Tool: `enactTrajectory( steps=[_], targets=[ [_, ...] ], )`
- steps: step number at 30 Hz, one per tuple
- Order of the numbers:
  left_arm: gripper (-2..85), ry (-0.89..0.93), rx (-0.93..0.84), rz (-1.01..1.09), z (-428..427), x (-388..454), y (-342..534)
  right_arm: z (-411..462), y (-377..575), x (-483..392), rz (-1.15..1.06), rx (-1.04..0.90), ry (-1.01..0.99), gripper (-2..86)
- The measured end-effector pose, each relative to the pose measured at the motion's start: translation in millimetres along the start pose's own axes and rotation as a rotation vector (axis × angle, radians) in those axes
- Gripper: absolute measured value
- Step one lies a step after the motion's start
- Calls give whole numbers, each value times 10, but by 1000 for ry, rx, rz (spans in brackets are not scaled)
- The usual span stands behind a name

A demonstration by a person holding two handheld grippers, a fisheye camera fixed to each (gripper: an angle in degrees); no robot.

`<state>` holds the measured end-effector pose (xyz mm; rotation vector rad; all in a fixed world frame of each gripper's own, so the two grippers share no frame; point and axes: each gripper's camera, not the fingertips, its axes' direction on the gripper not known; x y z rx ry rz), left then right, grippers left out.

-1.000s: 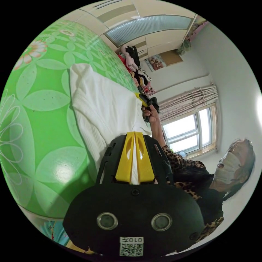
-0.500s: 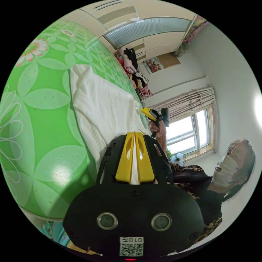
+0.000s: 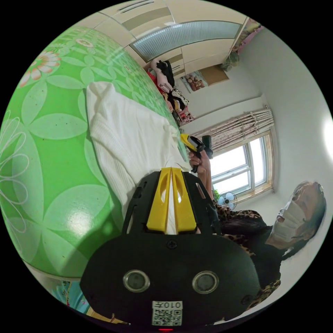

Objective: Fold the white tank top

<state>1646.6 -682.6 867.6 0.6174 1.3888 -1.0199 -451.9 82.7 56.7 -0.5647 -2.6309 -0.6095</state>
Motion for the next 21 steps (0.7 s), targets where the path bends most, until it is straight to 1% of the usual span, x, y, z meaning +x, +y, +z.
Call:
enactTrajectory(
  steps=[4,8,12,14,16,17,19,21],
  targets=[
    [-2,-2,4,1,-7,0,-1,210,-106,-156,-13,-69,36,80],
    [-2,-4,15,1,-20,0,8,422,-247,-220,1,-107,86,72],
    [-2,4,19,0,-31,-7,10,430,-257,-254,-8,-90,43,42],
    [-2,10,19,4,-38,-9,11,316,-201,-243,-20,-72,-30,40],
    [-2,15,14,5,-37,-12,3,245,-152,-87,21,-116,-140,39],
    [-2,21,8,1,-36,-23,-9,247,-142,-39,42,-133,-133,39],
    [-2,29,-2,-3,-34,-36,-27,265,-95,75,89,-166,-40,40],
    [-2,33,-4,-12,-37,-46,-35,257,-72,81,88,-157,-68,42]
  ],
)
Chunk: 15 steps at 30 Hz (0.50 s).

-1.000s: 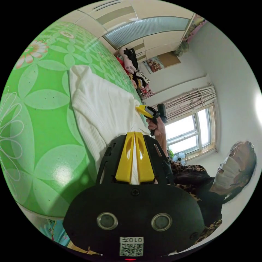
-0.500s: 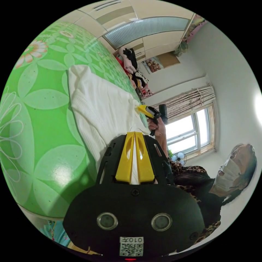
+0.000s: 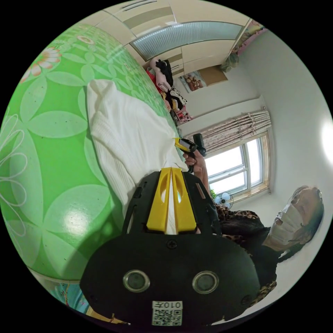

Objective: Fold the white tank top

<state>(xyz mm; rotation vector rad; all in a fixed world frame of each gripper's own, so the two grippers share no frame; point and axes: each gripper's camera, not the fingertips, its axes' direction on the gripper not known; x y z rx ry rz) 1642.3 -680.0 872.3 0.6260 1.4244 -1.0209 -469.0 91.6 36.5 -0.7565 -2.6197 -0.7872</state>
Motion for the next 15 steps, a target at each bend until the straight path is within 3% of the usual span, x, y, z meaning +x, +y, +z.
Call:
enactTrajectory(
  steps=[6,15],
  targets=[
    [-2,-12,-9,1,-2,24,-1,-156,325,-368,-151,11,42,83],
    [-1,-8,-9,0,1,41,1,-19,1198,-753,-258,-43,311,83]
  ],
)
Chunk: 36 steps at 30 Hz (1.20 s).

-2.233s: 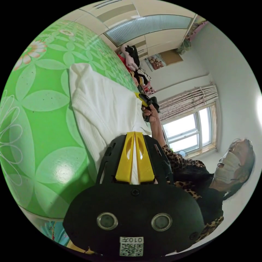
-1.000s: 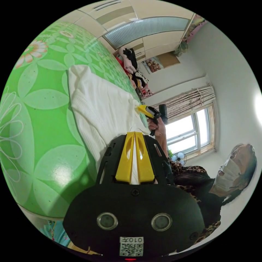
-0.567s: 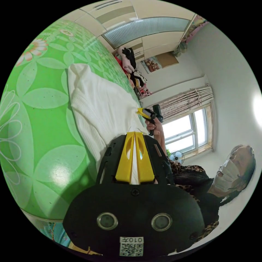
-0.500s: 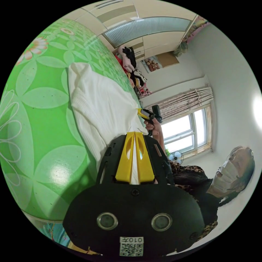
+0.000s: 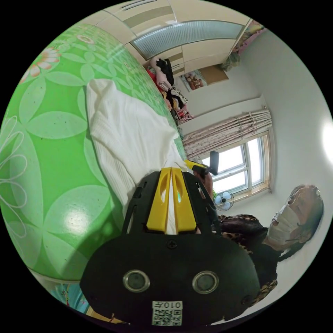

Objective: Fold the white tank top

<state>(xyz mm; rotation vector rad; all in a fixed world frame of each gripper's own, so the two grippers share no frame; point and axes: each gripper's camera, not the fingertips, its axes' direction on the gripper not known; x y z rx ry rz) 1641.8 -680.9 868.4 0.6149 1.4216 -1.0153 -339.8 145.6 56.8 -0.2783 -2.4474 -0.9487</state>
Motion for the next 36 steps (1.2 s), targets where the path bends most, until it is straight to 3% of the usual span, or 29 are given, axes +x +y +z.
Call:
enactTrajectory(
  steps=[7,13,22,26,29,33,36],
  targets=[
    [2,66,22,73,-131,269,244,-189,242,-91,-42,67,-75,44],
    [19,-53,85,80,-359,443,729,-221,555,43,-30,166,-166,47],
    [52,-242,173,45,-413,819,1159,-110,597,1,-68,126,-142,57],
    [22,-260,66,20,-120,748,997,-124,495,-38,-85,112,-136,44],
    [5,-298,58,53,-76,835,953,-362,531,-124,-147,208,-226,43],
    [0,-295,41,42,-156,828,1011,-260,555,-17,-51,55,-84,54],
    [-1,-210,69,78,-364,885,1044,-316,598,20,-85,63,-184,79]
  ],
)
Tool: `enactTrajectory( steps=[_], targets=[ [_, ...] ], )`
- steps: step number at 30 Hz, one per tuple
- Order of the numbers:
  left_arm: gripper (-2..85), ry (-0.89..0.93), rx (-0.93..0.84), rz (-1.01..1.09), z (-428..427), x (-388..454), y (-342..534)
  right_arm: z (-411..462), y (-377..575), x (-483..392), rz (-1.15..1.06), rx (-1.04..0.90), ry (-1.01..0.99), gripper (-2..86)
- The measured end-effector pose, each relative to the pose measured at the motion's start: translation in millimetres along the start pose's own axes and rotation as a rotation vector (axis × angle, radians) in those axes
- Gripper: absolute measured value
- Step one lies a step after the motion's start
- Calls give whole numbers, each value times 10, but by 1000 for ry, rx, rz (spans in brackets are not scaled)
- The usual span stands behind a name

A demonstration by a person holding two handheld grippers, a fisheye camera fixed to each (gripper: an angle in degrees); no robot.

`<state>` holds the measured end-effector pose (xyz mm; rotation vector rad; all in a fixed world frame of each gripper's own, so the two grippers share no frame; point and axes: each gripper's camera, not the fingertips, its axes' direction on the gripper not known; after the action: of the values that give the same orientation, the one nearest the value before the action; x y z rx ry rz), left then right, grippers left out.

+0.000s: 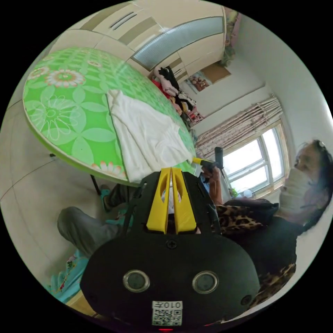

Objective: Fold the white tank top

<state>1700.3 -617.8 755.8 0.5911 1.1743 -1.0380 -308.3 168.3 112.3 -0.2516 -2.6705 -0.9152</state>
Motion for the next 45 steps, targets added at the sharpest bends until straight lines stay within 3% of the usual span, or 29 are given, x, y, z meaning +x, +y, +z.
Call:
enactTrajectory(
  steps=[6,12,16,22,27,33,35,39,45],
  targets=[
    [-1,-26,5,81,-10,241,-175,-307,-263,231,59,233,-48,86],
    [0,-92,-89,131,583,400,-425,-232,-990,597,209,251,-11,82],
    [0,-47,-108,76,713,253,-437,-173,-1494,883,267,179,98,84],
    [0,-30,-108,55,690,227,-374,74,-1956,975,247,37,62,89],
    [0,-8,-94,33,619,313,-328,45,-1830,721,186,55,13,91],
    [11,-97,-13,53,139,627,-18,183,-789,88,93,33,-145,99],
    [27,-161,1,82,132,775,157,237,-452,-139,57,79,-106,106],
    [63,-238,18,205,297,1056,319,320,91,-655,-2,237,192,114],
    [113,-485,32,269,527,1388,469,673,248,-1190,-73,226,441,123]
  ],
)
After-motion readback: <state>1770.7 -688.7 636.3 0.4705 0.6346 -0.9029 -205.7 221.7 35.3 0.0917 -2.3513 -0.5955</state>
